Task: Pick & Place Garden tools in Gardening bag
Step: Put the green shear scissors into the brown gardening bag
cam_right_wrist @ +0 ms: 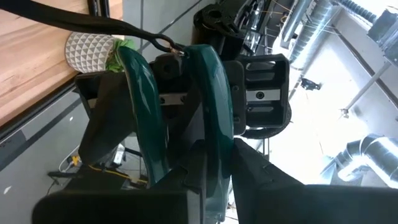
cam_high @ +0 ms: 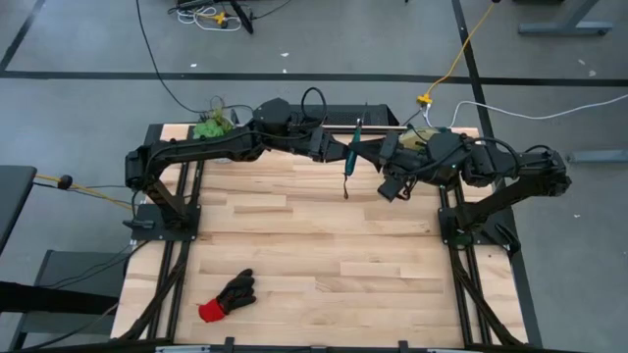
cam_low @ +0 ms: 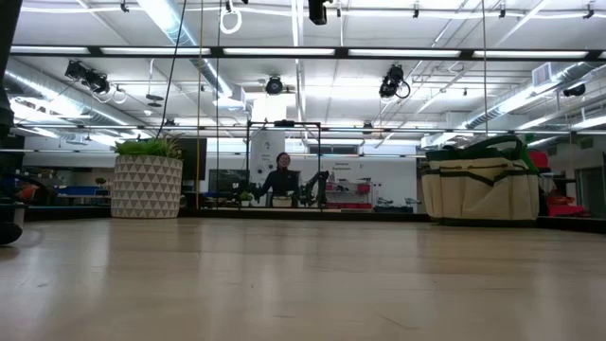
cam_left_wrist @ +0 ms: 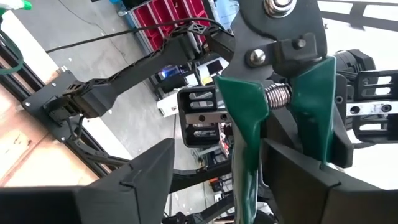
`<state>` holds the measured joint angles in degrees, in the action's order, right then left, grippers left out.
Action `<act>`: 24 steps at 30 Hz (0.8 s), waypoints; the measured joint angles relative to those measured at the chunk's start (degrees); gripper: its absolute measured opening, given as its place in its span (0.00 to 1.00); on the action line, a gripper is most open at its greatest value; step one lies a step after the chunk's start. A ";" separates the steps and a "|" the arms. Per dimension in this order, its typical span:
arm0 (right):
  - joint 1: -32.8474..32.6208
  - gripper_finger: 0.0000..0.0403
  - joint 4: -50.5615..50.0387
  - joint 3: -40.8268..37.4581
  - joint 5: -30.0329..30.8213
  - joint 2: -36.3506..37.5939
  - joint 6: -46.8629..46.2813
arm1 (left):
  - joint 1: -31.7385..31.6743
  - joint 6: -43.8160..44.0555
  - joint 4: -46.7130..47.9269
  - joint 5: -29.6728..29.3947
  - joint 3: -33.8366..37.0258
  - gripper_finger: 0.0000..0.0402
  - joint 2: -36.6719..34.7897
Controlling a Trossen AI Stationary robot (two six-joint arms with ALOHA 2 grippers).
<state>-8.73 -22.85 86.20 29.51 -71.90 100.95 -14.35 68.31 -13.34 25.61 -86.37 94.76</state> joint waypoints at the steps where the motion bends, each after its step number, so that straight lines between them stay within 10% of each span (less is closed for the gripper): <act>1: 0.00 0.10 0.05 -0.01 0.01 0.00 -0.03 | 0.00 0.00 -0.01 0.27 0.00 0.62 0.00; 24: 0.02 0.10 1.68 0.08 4.55 2.41 -5.22 | -3.75 -0.02 -2.71 6.40 0.00 0.59 0.04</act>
<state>-8.71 -21.17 86.28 34.06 -69.49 95.72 -18.10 68.29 -16.05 32.01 -86.37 94.80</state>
